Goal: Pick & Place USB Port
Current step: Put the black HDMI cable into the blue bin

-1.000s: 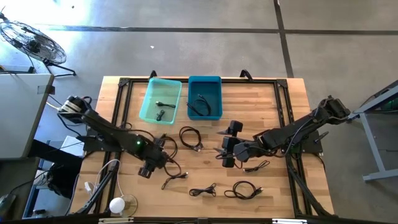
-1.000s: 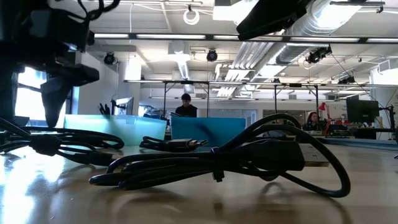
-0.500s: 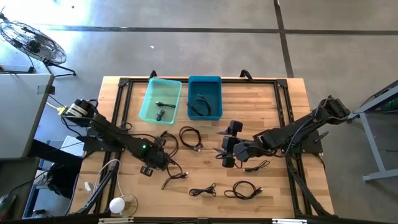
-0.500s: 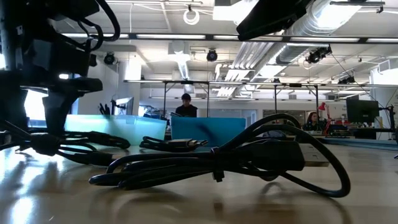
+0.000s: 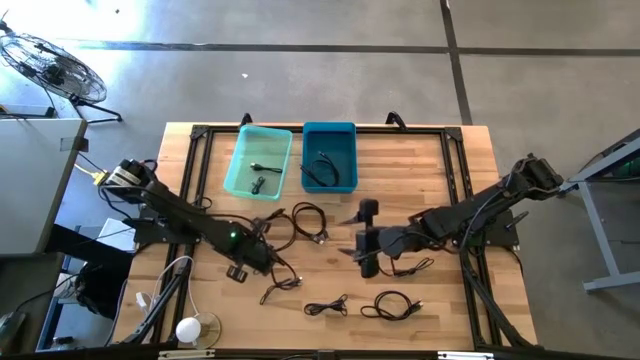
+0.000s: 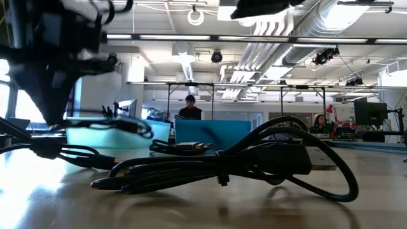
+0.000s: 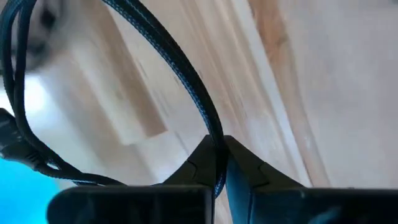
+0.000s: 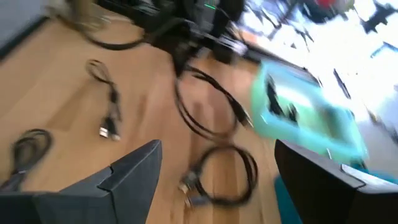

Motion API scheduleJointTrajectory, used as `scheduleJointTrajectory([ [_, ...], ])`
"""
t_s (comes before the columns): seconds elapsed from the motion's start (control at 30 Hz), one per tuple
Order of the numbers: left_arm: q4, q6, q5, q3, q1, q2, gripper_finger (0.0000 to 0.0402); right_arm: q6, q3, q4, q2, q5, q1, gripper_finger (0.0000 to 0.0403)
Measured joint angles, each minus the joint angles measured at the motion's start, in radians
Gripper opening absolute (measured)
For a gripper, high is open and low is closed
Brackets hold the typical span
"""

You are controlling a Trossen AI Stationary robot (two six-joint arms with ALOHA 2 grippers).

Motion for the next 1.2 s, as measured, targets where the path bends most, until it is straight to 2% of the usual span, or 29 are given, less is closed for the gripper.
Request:
scheduleJointTrajectory([
  [0.2, -0.172, 0.106, -0.124, 0.248, -0.014, 0.000, 0.0006, -0.249, 0.000, 0.081, 0.005, -0.008, 0.037, 0.0304],
  [0.37, -0.146, 0.267, -0.177, 0.402, -0.015, 0.000, 0.0005, -0.397, 0.000, 0.155, 0.043, 0.033, 0.052, 0.0304],
  [0.5, -0.086, 0.371, -0.171, 0.430, -0.013, -0.002, 0.0005, -0.508, 0.000, 0.220, 0.093, 0.166, 0.067, 0.0304],
  [0.63, -0.083, 0.392, -0.156, 0.429, -0.013, -0.001, 0.0005, -0.585, 0.000, 0.262, 0.138, 0.289, 0.072, 0.0304],
  [0.77, -0.076, 0.392, -0.151, 0.421, -0.013, -0.001, 0.0005, -0.571, 0.000, 0.266, 0.146, 0.297, 0.068, 0.0296],
  [0.9, -0.075, 0.392, -0.150, 0.421, -0.012, -0.001, 0.0005, -0.544, 0.000, 0.262, 0.147, 0.243, 0.064, 0.0238],
  [1.0, -0.075, 0.392, -0.150, 0.421, -0.012, -0.001, 0.0005, -0.543, 0.000, 0.261, 0.147, 0.244, 0.064, 0.0161],
  [1.13, -0.071, 0.392, -0.151, 0.421, -0.012, -0.001, 0.0005, -0.546, 0.000, 0.266, 0.147, 0.254, 0.063, 0.0035],
  [1.2, -0.068, 0.392, -0.150, 0.421, -0.012, -0.001, 0.0005, -0.552, 0.000, 0.266, 0.147, 0.255, 0.063, 0.0016],
])
